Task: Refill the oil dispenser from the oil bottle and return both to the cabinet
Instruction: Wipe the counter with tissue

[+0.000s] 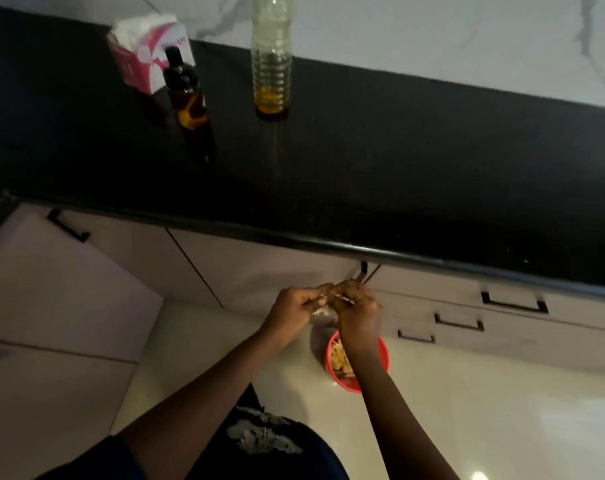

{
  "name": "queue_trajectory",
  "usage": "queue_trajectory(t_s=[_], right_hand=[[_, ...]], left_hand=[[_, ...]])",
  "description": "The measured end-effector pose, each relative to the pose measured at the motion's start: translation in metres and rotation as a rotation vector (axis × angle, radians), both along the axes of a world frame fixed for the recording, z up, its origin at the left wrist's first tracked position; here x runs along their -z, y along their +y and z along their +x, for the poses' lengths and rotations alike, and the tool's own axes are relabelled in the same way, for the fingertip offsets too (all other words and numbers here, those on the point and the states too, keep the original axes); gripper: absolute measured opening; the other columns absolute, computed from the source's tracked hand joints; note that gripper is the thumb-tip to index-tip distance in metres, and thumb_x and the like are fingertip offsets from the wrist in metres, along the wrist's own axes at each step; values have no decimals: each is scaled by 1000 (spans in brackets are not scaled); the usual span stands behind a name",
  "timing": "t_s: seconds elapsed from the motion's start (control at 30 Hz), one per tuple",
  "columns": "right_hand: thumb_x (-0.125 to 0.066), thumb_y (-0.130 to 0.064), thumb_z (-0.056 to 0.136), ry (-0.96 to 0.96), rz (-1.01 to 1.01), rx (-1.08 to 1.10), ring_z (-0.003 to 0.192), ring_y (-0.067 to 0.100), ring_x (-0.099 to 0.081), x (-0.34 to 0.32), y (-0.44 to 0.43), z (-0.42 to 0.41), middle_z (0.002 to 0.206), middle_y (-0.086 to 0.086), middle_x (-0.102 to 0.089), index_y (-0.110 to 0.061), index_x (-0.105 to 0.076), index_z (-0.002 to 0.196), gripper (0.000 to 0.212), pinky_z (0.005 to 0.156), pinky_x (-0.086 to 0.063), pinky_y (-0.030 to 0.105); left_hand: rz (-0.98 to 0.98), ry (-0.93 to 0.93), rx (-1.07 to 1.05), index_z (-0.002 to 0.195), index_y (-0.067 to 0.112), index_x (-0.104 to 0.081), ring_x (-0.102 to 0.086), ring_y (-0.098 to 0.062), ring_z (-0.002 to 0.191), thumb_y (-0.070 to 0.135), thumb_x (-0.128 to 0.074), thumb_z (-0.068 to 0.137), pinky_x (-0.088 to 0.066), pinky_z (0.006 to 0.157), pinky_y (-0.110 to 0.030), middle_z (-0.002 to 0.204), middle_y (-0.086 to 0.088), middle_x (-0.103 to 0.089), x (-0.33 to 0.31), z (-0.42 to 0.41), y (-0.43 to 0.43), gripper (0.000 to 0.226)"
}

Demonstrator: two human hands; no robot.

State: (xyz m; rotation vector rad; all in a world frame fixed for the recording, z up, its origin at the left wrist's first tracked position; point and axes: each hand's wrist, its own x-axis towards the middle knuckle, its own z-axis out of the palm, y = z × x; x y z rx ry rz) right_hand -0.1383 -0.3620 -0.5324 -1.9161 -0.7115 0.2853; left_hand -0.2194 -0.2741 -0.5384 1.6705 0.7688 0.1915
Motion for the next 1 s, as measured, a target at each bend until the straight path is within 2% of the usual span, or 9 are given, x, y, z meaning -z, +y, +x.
queue_trajectory(t_s=[0.13,0.23,0.33,0.43,0.5,0.6,0.8,0.9,1.0], right_hand=[[-61,9,78,230,-217,54,78,9,-60,31,-49,3,87,-3,-68,-9,-73,94,26,69,-40,4],[-64,7,78,396,-335,24,84,16,-60,62,-73,6,92,6,-70,-5,-69,106,31,81,-45,22],[-71,3,74,384,-425,157,84,25,-67,103,-89,21,89,17,-72,-1,-73,93,20,78,-49,30],[-75,-4,71,447,-550,238,84,27,-68,151,-102,41,86,17,-73,-2,-75,79,9,69,-48,26],[-72,-4,72,465,-629,240,81,27,-67,192,-109,52,77,17,-71,-5,-73,68,4,66,-45,28],[-67,1,72,546,-645,420,83,32,-67,258,-117,70,79,20,-70,-5,-73,74,8,69,-47,29],[-53,-6,85,562,-835,420,102,33,-62,380,-124,102,110,20,-66,-7,-70,102,24,81,-46,28],[-45,2,86,597,-813,379,118,34,-52,406,-122,109,129,20,-56,-4,-56,126,42,98,-39,31],[-43,0,89,599,-847,424,119,34,-51,412,-126,108,131,19,-54,-7,-55,128,41,99,-39,33]], left_hand=[[-55,112,-119,104,1,-70,-68,-9,85,2,-68,81,-55,82,-21,99,-12,-72,32,18,-39,23],[-194,239,-167,94,-3,-72,-54,12,44,3,-74,75,-47,54,-8,62,0,-72,62,33,-57,21],[-285,325,-170,76,1,-69,-47,10,32,7,-79,71,-37,38,-6,36,13,-53,101,45,-73,12],[-359,379,-187,85,-4,-70,-59,3,42,1,-75,73,-45,44,-9,53,0,-62,152,55,-84,14],[-359,409,-116,98,-1,-70,-71,-12,78,-2,-71,76,-57,70,-23,86,-10,-70,193,68,-89,22],[-352,463,46,124,14,-59,-57,-23,114,2,-64,82,-48,97,-33,125,-5,-59,253,88,-96,44],[-292,519,86,131,18,-52,-53,-26,117,7,-57,87,-47,97,-34,132,-8,-55,342,100,-101,46],[-295,534,83,132,19,-51,-53,-25,117,9,-56,89,-48,97,-35,132,-7,-54,368,97,-98,44],[-259,544,80,132,19,-51,-54,-23,117,11,-55,89,-48,95,-32,131,-5,-55,374,92,-95,44]])
